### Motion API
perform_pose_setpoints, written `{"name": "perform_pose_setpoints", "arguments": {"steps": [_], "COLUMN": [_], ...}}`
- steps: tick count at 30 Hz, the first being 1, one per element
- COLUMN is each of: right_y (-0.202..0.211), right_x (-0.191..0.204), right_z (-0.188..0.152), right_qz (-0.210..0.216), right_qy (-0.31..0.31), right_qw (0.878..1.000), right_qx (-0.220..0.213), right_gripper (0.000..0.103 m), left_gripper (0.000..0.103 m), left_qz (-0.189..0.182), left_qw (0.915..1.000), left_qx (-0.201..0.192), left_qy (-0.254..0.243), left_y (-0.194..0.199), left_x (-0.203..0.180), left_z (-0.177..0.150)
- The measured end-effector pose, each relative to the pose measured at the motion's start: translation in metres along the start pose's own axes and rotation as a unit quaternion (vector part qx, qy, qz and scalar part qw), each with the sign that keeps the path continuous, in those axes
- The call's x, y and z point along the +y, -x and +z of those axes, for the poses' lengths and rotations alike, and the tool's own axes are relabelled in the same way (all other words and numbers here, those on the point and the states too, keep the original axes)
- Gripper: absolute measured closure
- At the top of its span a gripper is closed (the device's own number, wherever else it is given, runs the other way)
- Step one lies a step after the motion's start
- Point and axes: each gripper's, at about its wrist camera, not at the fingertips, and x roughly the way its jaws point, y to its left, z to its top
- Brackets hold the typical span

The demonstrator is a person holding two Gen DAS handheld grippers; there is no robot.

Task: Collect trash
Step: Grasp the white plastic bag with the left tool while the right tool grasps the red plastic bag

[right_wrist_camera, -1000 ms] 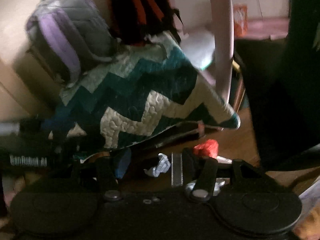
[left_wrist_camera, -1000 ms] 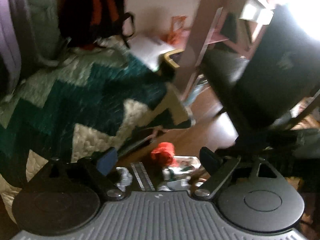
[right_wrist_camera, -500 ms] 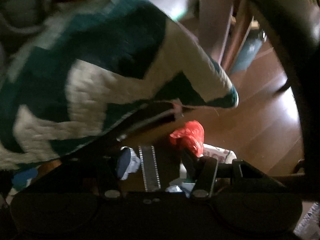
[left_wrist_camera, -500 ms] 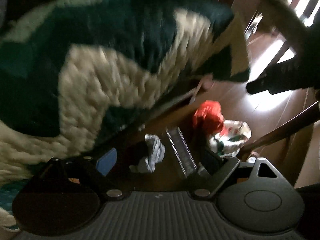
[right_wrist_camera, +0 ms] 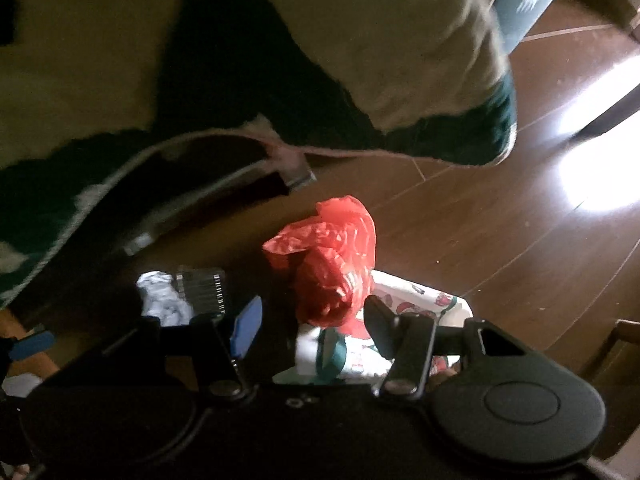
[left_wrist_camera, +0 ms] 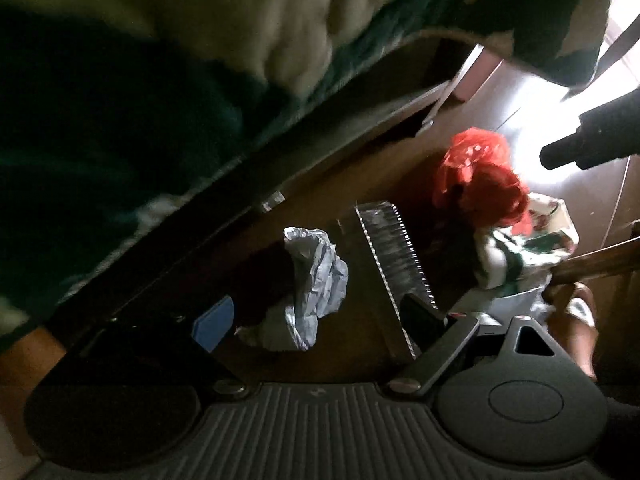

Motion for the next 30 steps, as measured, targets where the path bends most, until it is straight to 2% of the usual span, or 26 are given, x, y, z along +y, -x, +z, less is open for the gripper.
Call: {"name": "perform_pose_setpoints", "arguments": {"steps": [7,13,19,21,24,30], "right_y": [-0.055,-0.084,-0.1,-0.104,-0.106,-0.096], "right_x": [-0.01,-0.016,-0.018,-0.016,-0.012,-0.011], "right_z": [0.007,0.007,0.005,0.004,0.003,-0.003], "right_qz": [0.0,0.004,0.013,0.008,0.004,0.003], "right_qy": [-0.019,-0.022,-0.023,-0.017,-0.005,0.005], "right_qw": [1.0,0.999,0.999,0.999,1.0,1.0], "right_qx": [0.023,0.035,0.041,0.035,0.026,0.012], "right_gripper": [0.047,0.047,0.048,0.048,0.05,0.058], "left_gripper": [0.013,0.016,0.034,0.05,0.066,0.077], "left_qz": [-0.003,-0.001,-0.005,-0.008,-0.013,-0.031], "left_qw": [0.9997,0.999,0.9982,0.9978,0.9978,0.9981], "left_qx": [0.023,0.043,0.059,0.065,0.065,0.047], "left_qy": [-0.008,-0.011,-0.012,-0.009,-0.001,0.025], "left_y": [-0.059,-0.095,-0.115,-0.12,-0.121,-0.111], "left_x": [0.003,0.0,0.0,0.003,0.006,0.01], "left_z": [-0.006,-0.009,-0.009,-0.009,-0.01,-0.012]}}
